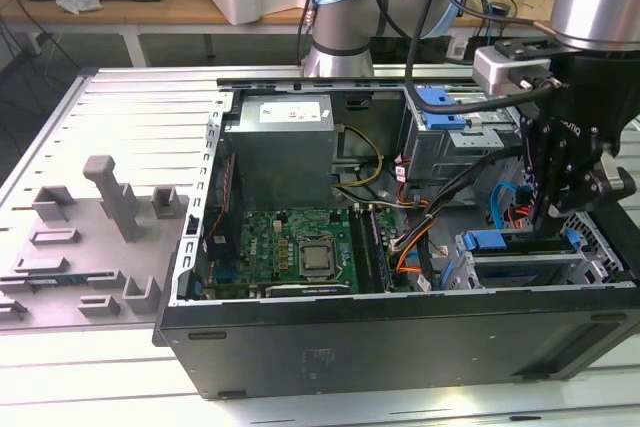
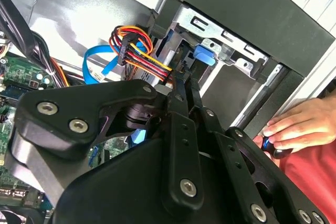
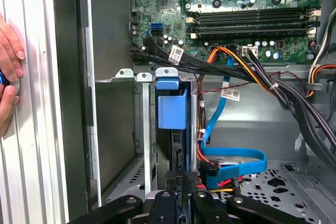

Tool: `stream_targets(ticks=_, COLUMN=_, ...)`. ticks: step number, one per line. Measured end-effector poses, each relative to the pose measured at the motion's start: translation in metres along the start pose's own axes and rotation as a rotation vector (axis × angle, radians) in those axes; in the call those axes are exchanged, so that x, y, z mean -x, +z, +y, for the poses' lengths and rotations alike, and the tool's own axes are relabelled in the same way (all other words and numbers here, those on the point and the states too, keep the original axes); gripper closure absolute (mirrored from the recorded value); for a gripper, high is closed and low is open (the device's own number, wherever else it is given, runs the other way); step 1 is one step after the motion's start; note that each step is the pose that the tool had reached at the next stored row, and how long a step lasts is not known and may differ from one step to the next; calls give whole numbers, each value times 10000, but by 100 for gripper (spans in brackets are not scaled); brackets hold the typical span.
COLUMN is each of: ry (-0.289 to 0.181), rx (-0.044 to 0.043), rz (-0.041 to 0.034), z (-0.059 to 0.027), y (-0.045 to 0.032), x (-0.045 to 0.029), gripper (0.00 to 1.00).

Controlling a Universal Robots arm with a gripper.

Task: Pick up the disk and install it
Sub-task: 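Insert the first disk wire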

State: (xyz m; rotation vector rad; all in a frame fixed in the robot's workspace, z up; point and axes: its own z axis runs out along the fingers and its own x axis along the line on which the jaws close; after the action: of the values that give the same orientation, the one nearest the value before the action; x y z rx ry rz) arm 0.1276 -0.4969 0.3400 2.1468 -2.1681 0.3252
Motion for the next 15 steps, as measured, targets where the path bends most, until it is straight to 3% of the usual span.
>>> stream_targets(ticks=15, ry=0, rx=0, rz=0, z=3, y=26, x=5, gripper=83)
